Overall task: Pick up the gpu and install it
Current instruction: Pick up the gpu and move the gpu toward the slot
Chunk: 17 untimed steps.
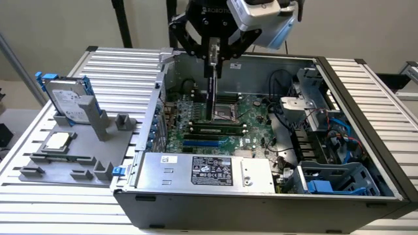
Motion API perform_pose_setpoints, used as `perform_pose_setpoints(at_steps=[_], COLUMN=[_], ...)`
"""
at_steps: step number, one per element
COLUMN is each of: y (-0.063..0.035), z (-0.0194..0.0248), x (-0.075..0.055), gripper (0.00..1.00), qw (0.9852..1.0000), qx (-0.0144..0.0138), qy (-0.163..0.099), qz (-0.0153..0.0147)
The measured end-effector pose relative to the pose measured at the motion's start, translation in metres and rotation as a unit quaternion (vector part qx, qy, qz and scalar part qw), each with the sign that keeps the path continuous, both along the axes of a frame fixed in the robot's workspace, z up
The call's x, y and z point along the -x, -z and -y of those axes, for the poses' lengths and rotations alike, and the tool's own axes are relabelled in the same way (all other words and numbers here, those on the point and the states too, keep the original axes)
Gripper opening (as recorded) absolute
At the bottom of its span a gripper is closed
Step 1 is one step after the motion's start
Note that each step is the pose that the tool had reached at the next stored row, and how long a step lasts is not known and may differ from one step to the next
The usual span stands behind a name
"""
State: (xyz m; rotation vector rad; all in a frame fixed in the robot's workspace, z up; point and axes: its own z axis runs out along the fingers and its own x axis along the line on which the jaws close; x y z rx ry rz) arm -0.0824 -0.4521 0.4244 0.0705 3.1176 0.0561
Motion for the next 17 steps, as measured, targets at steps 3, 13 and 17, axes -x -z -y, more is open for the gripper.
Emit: perform_pose_setpoints(at_steps=[3,13,17], y=[0.0055,0.0202,0.0202], z=[-0.0037,-0.0093,-0.0094], x=[-0.013,-0.029,-0.029], gripper=[0.00,0.00,0.00], qw=[1.0000,1.0000,1.0000], qx=[0.0000,0.0001,0.0001], qy=[0.000,0.000,0.000], qz=[0.0000,-0.0007,-0.0008])
